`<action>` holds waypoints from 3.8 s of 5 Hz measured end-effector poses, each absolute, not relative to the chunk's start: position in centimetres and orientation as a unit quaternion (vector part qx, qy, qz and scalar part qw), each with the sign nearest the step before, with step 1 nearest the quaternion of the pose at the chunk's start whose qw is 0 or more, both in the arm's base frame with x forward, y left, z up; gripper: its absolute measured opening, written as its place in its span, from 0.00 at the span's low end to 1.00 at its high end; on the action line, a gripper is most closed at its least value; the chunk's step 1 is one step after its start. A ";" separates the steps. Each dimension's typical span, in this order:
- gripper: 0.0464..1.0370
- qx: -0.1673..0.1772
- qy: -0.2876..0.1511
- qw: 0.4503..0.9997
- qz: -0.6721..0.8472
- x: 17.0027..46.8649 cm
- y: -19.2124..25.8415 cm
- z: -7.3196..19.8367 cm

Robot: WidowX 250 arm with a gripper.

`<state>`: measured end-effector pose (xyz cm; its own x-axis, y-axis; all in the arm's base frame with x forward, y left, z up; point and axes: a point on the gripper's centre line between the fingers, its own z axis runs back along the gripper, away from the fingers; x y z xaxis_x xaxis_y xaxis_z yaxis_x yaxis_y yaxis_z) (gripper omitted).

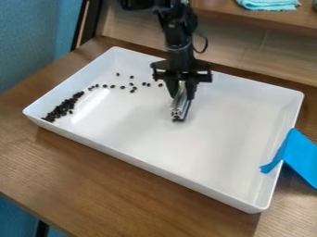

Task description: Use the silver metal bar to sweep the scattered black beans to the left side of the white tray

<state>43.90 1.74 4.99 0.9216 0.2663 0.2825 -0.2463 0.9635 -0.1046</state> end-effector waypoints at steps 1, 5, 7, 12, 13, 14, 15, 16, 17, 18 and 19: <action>0.33 -0.031 -0.151 0.978 0.142 44.7 3.0 4.8; 0.33 -0.034 -0.155 0.973 0.167 44.3 9.6 4.7; 0.33 -0.040 -0.152 0.971 0.179 43.5 11.8 4.7; 0.33 -0.002 -0.182 0.970 0.160 39.8 18.2 4.7; 0.33 0.035 -0.182 0.972 0.146 39.8 19.2 4.9; 0.33 0.062 -0.176 0.972 0.143 40.7 19.4 6.9; 0.33 0.042 -0.157 0.976 0.144 40.6 17.9 6.7; 0.33 0.024 -0.143 0.980 0.139 39.9 15.7 7.9; 0.33 0.006 -0.137 0.984 0.118 39.5 11.7 9.4; 0.33 0.000 -0.135 0.985 0.104 39.0 7.7 9.8; 0.33 0.007 -0.139 0.986 0.086 38.6 4.0 9.2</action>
<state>38.56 4.01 9.23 0.9464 0.1687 0.2755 -0.1723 0.9850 -0.0111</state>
